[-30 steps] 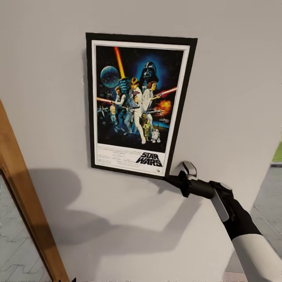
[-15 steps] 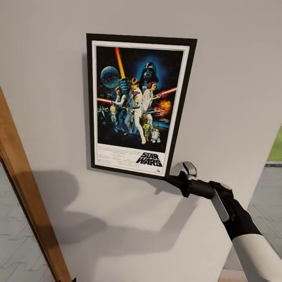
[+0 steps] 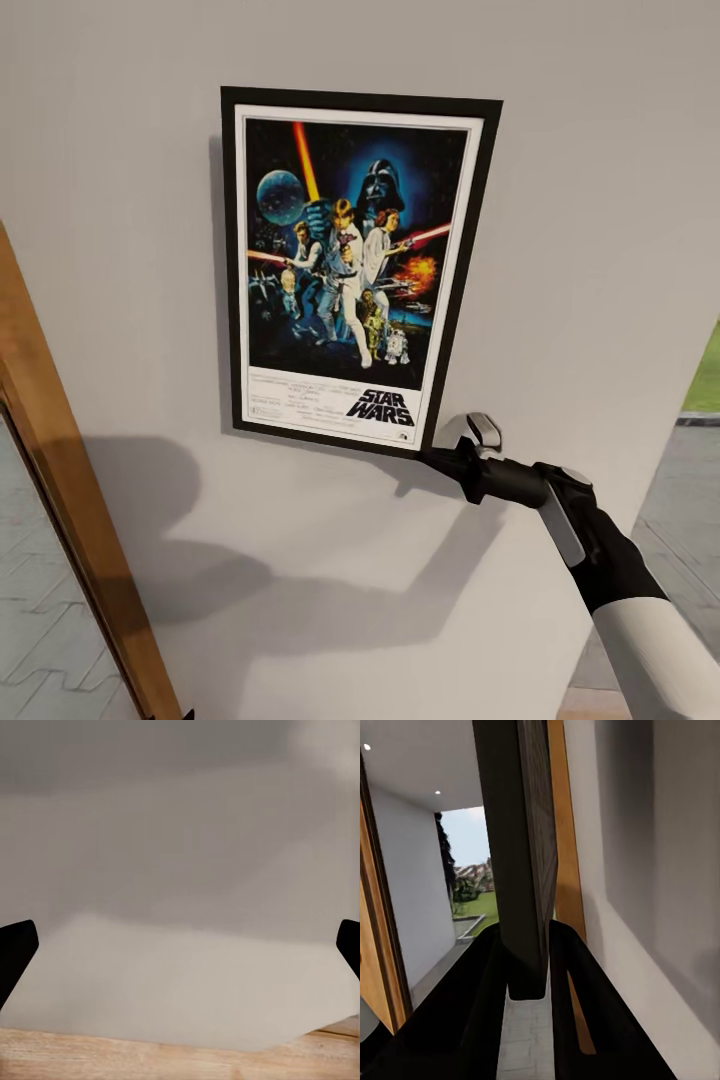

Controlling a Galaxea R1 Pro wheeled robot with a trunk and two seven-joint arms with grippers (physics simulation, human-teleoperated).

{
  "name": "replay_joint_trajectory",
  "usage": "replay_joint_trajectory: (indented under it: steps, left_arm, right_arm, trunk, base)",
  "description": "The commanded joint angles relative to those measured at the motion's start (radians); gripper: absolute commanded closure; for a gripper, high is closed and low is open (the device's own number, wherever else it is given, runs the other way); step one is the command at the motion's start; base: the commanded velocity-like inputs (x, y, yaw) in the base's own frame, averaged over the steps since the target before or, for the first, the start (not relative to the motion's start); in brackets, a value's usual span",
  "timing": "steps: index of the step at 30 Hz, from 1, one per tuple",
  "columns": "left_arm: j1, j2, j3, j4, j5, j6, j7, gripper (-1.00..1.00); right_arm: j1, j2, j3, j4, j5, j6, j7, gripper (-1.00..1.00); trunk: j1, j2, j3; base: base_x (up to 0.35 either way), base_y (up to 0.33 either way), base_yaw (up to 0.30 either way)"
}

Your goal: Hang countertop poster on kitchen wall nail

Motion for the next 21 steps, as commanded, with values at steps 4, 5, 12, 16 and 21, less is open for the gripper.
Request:
replay_joint_trajectory:
  steps: [4,5,12,16,21]
  left_arm:
    - [-0.001,0.001,-0.008,0.000,0.011,-0.003,-0.003,-1.00]
    - [-0.001,0.001,-0.008,0.000,0.011,-0.003,-0.003,-1.00]
    - [-0.001,0.001,-0.008,0.000,0.011,-0.003,-0.003,-1.00]
    - [-0.001,0.001,-0.008,0.000,0.011,-0.003,-0.003,-1.00]
    - [-0.001,0.001,-0.008,0.000,0.011,-0.003,-0.003,-1.00]
  right_arm:
    - [-0.001,-0.001,0.003,0.001,-0.007,0.013,0.001,1.00]
    - [-0.001,-0.001,0.002,0.001,-0.007,0.013,0.001,1.00]
    - [-0.001,-0.001,0.001,0.001,-0.006,0.015,0.000,1.00]
    - [-0.001,-0.001,0.002,0.001,-0.006,0.016,0.000,1.00]
    - [-0.001,0.000,0.002,0.001,-0.006,0.015,-0.002,1.00]
  trunk:
    - [0.000,-0.001,0.000]
    - [0.000,-0.001,0.000]
    - [0.000,-0.001,0.000]
    - [0.000,-0.001,0.000]
    - [0.000,-0.001,0.000]
  base:
    - [0.000,0.000,0.000]
    - [0.000,0.000,0.000]
    - [0.000,0.000,0.000]
    - [0.000,0.000,0.000]
    - [0.000,0.000,0.000]
